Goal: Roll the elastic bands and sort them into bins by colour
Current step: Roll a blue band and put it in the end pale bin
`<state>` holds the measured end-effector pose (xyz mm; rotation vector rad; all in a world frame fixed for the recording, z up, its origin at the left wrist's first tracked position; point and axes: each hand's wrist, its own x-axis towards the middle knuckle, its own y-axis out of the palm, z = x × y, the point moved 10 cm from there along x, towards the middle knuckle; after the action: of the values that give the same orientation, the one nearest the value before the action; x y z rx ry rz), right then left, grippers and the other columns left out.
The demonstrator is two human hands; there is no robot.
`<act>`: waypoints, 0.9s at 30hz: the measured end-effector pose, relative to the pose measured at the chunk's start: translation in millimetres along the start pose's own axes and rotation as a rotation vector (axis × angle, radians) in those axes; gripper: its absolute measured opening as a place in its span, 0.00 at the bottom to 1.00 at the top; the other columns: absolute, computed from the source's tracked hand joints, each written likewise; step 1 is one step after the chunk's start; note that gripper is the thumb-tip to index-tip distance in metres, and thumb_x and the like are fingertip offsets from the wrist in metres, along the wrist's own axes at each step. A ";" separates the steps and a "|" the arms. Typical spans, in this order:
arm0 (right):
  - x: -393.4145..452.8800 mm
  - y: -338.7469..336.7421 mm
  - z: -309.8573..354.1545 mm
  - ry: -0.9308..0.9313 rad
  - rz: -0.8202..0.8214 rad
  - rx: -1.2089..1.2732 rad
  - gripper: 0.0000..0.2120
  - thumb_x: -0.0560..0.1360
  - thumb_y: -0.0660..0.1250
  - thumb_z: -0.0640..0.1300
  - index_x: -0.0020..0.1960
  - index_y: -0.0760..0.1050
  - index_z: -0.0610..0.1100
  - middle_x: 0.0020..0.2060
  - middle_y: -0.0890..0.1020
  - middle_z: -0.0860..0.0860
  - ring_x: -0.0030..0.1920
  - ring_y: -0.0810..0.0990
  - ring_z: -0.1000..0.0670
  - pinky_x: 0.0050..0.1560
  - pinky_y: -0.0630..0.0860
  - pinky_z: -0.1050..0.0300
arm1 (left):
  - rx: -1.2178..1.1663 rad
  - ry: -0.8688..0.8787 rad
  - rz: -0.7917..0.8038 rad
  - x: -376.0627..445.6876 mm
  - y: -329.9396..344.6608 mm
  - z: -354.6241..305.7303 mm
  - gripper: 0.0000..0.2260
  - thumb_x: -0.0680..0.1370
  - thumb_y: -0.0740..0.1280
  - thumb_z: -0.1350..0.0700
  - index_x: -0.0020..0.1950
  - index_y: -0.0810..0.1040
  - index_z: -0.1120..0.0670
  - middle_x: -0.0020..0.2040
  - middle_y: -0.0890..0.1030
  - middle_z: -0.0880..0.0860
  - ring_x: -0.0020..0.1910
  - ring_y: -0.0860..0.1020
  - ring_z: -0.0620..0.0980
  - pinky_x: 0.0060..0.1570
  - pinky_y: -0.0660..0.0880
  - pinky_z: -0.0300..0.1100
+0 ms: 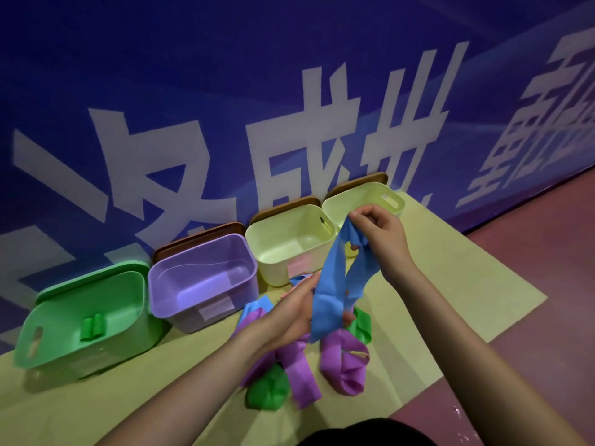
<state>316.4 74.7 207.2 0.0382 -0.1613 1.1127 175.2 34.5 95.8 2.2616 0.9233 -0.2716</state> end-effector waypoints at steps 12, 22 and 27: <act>11.2 -54.6 -60.8 0.088 0.340 -0.123 0.19 0.78 0.56 0.51 0.33 0.73 0.43 0.28 0.75 0.54 0.32 0.72 0.55 0.37 0.68 0.61 | -0.110 0.429 -0.632 67.8 -21.3 -65.0 0.07 0.78 0.64 0.52 0.42 0.80 0.50 0.33 0.79 0.47 0.36 0.78 0.48 0.38 0.73 0.40; 41.1 -46.0 -44.3 -0.030 0.334 -0.096 0.10 0.82 0.58 0.43 0.56 0.78 0.45 0.52 0.81 0.54 0.54 0.77 0.57 0.55 0.73 0.64 | 0.510 0.671 -0.377 66.4 70.5 -122.5 0.15 0.81 0.59 0.57 0.62 0.74 0.41 0.62 0.75 0.39 0.60 0.71 0.40 0.60 0.67 0.35; 53.7 -43.7 -40.4 -0.097 0.341 -0.069 0.09 0.76 0.67 0.46 0.55 0.78 0.46 0.49 0.82 0.55 0.50 0.78 0.54 0.49 0.74 0.60 | 0.636 0.741 -0.421 70.7 67.8 -143.7 0.15 0.83 0.55 0.60 0.68 0.68 0.47 0.67 0.71 0.42 0.65 0.68 0.31 0.60 0.64 0.22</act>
<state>383.2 107.6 177.5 0.0028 -0.3004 1.4453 264.9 131.5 208.9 2.7754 1.9273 0.1426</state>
